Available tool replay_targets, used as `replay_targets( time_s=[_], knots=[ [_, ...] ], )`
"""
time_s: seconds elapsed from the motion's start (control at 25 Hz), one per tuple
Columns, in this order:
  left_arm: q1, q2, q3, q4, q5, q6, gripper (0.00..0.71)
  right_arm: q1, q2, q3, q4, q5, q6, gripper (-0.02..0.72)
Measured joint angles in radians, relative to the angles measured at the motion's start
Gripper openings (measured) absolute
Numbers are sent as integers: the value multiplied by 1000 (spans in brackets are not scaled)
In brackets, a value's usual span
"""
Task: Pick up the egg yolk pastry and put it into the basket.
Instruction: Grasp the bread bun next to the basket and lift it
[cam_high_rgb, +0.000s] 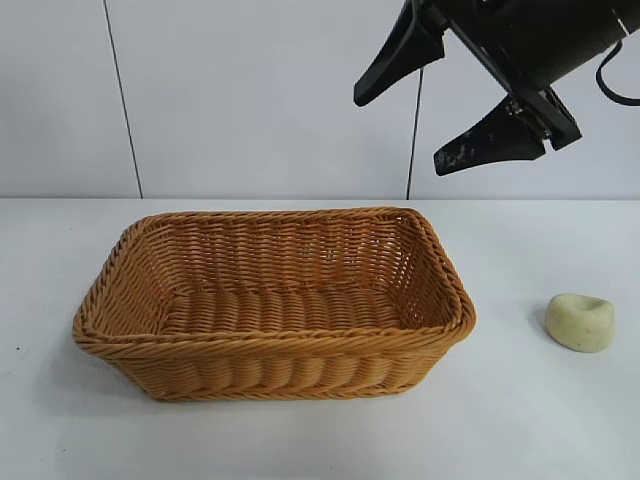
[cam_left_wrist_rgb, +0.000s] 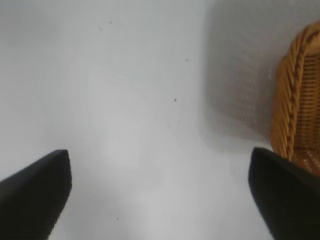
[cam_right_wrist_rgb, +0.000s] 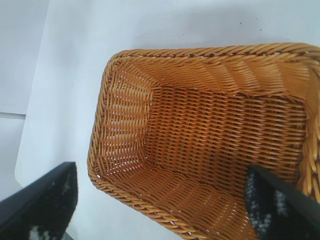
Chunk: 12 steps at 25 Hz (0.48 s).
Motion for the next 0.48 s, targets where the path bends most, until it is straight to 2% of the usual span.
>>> replay_targets(
  time_s=[0.24,0.48],
  knots=[
    [0,-295,265,2,-2,1,692,0,0,0,3,0,0,645],
    [0,-582,514,2,-136,-17,692,0,0,0,3,0,0,645]
  ],
)
